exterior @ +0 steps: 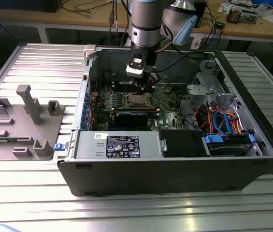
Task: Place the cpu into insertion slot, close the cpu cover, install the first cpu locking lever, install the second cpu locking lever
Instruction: 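Install the first cpu locking lever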
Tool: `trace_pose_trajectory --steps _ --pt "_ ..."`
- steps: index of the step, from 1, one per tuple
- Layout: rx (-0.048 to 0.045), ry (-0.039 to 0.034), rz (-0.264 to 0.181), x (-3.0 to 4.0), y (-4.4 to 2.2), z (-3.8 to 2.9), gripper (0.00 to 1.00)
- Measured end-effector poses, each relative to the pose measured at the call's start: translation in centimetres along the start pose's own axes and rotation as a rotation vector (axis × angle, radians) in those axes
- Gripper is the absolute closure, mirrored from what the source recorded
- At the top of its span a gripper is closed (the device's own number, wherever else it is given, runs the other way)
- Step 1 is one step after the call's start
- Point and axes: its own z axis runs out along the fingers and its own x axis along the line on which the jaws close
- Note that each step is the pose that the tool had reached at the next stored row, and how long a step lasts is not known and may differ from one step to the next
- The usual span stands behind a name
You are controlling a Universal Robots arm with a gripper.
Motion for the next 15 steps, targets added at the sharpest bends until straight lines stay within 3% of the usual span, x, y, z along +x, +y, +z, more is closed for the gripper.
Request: trace_pose_trajectory --steps 5,8,15 --pt "-0.0052 -0.0009 -0.114 0.00 0.00 0.00 0.89" --pt "-0.0096 -0.0016 -0.212 0.00 0.00 0.00 0.89" --pt "-0.0160 -0.0026 -0.352 0.00 0.00 0.01 0.89"
